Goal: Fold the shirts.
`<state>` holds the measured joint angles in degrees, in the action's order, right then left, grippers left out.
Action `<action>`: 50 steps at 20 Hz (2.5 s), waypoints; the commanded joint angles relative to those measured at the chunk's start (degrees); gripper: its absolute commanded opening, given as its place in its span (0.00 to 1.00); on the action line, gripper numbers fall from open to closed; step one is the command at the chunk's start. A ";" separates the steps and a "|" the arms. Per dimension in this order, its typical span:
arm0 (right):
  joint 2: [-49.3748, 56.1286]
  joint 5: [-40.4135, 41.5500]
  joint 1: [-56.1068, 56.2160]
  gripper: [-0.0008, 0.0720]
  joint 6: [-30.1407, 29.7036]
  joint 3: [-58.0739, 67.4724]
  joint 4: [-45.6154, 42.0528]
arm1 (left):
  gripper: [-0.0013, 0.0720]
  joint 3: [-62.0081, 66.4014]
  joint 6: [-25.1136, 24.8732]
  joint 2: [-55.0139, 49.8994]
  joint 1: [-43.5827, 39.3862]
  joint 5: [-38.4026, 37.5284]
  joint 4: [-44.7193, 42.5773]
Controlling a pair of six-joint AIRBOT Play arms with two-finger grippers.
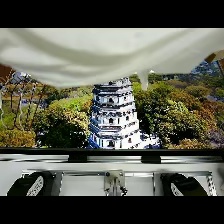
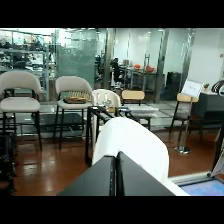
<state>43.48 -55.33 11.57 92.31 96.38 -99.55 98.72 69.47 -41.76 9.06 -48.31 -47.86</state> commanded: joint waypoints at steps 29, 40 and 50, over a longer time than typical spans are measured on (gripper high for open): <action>28.50 4.02 -7.89 0.93 8.04 -30.18 14.01 | 0.98 -36.30 12.72 -29.83 6.58 -10.82 -0.26; 22.56 -19.67 -11.45 0.92 -0.04 -30.21 17.64 | 0.76 -57.83 11.15 -30.53 -4.98 -6.47 -1.77; 22.53 -19.96 -11.45 0.92 -1.05 -30.21 17.62 | 0.71 -57.77 8.98 -34.64 -8.96 2.91 -1.14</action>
<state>66.06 -74.98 0.14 91.57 66.11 -82.13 41.21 79.50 -75.61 0.56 -47.48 -48.49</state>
